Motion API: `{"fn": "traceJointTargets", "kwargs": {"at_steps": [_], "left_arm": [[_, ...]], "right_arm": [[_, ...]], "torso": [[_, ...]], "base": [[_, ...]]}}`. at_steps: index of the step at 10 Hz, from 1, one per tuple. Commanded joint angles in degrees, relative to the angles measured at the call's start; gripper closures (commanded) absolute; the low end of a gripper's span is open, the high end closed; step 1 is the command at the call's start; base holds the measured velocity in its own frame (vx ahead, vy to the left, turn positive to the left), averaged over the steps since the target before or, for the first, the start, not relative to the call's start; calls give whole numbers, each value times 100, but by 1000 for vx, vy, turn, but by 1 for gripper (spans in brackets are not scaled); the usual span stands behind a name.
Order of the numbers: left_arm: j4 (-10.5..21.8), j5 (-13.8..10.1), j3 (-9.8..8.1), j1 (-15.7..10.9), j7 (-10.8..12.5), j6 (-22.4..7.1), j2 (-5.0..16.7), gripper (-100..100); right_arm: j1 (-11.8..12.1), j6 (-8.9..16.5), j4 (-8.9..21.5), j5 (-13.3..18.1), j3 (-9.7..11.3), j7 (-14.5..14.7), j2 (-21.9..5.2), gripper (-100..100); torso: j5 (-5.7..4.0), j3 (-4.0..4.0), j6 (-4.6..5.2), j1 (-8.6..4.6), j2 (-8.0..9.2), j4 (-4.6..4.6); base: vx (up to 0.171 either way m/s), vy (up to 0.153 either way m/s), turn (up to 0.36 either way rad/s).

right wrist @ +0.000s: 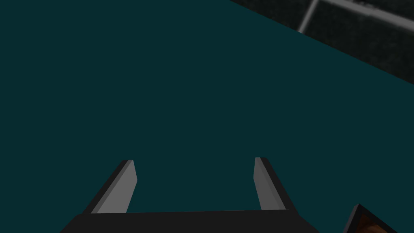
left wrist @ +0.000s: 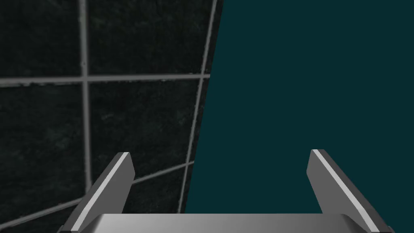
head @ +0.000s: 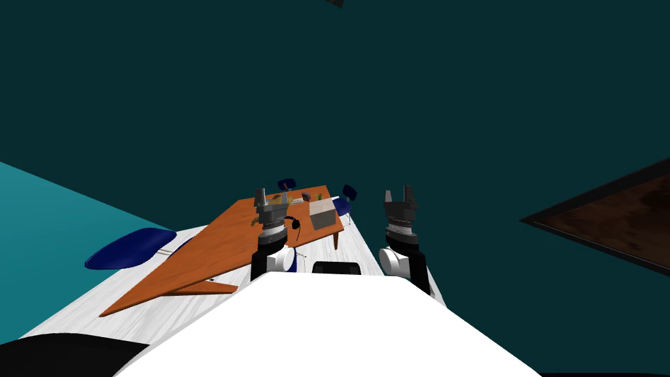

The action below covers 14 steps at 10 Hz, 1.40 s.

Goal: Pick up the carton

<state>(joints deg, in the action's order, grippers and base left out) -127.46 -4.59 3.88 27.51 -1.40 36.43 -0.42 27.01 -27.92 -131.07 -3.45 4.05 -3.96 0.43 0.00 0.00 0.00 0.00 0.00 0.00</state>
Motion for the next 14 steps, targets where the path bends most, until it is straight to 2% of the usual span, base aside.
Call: {"fn": "traceJointTargets", "kwargs": {"at_steps": [1,5,6,10,14], "left_arm": [[38,11,-3,-10,-8,-46,177,-100],[241,73,-19,-66,-53,-292,610,-100],[382,116,-30,-105,-84,-463,740,-100],[688,209,-55,-189,-152,-837,843,-100],[1053,321,-83,-289,-233,-1284,809,-100]], "right_arm": [[0,0,0,0,0,0,0,0],[0,0,0,0,0,0,0,0],[0,0,0,0,0,0,0,0],[0,0,0,0,0,0,0,0],[0,0,0,0,0,0,0,0]], "torso": [[0,0,0,0,0,0],[0,-1,0,0,-2,0],[0,-1,0,-1,-2,-1],[0,-2,0,-3,-3,-1],[0,-2,0,-3,-4,-1]], "base": [[0,0,0],[1,-1,-2],[7,-10,-17],[6,-9,-10],[6,-8,-13]]}}
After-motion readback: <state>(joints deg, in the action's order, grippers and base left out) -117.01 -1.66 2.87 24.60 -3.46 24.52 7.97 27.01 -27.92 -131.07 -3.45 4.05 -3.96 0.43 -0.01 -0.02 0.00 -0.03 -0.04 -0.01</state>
